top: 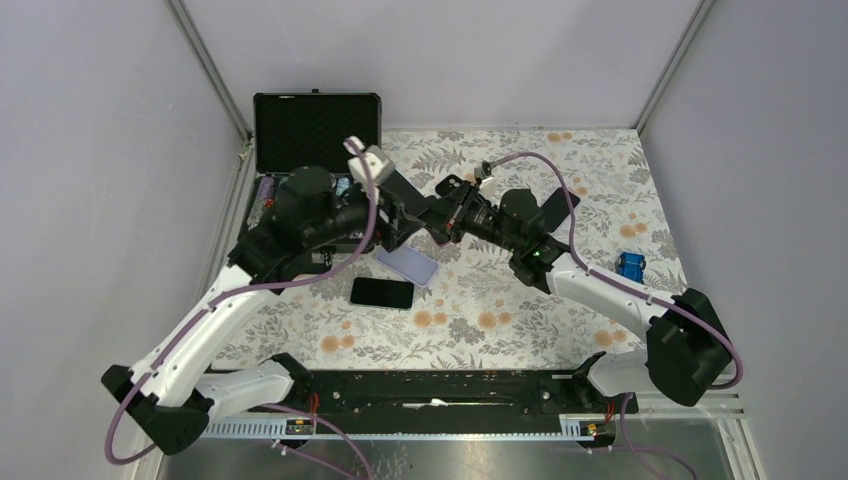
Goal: Take the phone out of the phone case
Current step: Remove the phone case from the phone.
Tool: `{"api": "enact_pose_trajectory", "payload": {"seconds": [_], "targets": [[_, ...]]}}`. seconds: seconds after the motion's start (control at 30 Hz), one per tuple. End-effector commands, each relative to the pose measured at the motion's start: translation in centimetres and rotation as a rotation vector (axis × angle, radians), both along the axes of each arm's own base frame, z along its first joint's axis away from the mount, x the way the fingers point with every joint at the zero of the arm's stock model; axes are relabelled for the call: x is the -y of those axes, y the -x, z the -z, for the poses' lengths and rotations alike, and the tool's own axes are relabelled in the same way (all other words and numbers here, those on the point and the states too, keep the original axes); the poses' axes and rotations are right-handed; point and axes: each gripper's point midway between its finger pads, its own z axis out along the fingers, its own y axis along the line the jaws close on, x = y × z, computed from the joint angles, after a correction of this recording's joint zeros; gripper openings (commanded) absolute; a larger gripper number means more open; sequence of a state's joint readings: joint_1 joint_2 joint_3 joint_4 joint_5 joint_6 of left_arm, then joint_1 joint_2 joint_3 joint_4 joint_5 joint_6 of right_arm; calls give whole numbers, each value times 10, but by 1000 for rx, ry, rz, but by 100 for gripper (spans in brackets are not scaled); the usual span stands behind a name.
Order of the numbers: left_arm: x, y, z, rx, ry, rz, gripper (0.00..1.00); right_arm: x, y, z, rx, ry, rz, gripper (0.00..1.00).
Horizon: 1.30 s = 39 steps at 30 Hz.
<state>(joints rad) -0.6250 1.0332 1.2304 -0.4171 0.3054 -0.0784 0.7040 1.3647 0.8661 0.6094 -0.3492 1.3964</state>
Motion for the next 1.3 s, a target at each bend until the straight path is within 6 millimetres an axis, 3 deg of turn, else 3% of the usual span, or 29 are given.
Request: {"api": "enact_pose_trajectory", "payload": {"seconds": [0.0, 0.1, 0.2, 0.27, 0.57, 0.83, 1.1, 1.17, 1.27], "targets": [[-9, -9, 2, 168, -198, 8, 74, 14, 7, -41, 68, -56, 25, 0], [-4, -6, 6, 180, -214, 58, 73, 15, 8, -40, 55, -37, 26, 0], [0, -6, 12, 189, -238, 72, 57, 13, 9, -41, 51, -36, 13, 0], [0, -9, 17, 182, -251, 65, 53, 12, 9, -41, 46, -36, 8, 0], [7, -5, 24, 197, -274, 106, 52, 6, 10, -38, -11, -7, -22, 0], [11, -9, 41, 167, -327, 138, 60, 6, 11, -41, -26, 80, -33, 0], [6, -26, 39, 141, -341, 43, 11, 7, 13, -32, -37, 107, -40, 0], [8, -27, 38, 127, -341, 45, 4, 6, 14, -29, -38, 127, -49, 0], [9, -30, 40, 119, -348, 36, 4, 6, 13, -29, -29, 139, -53, 0]]}}
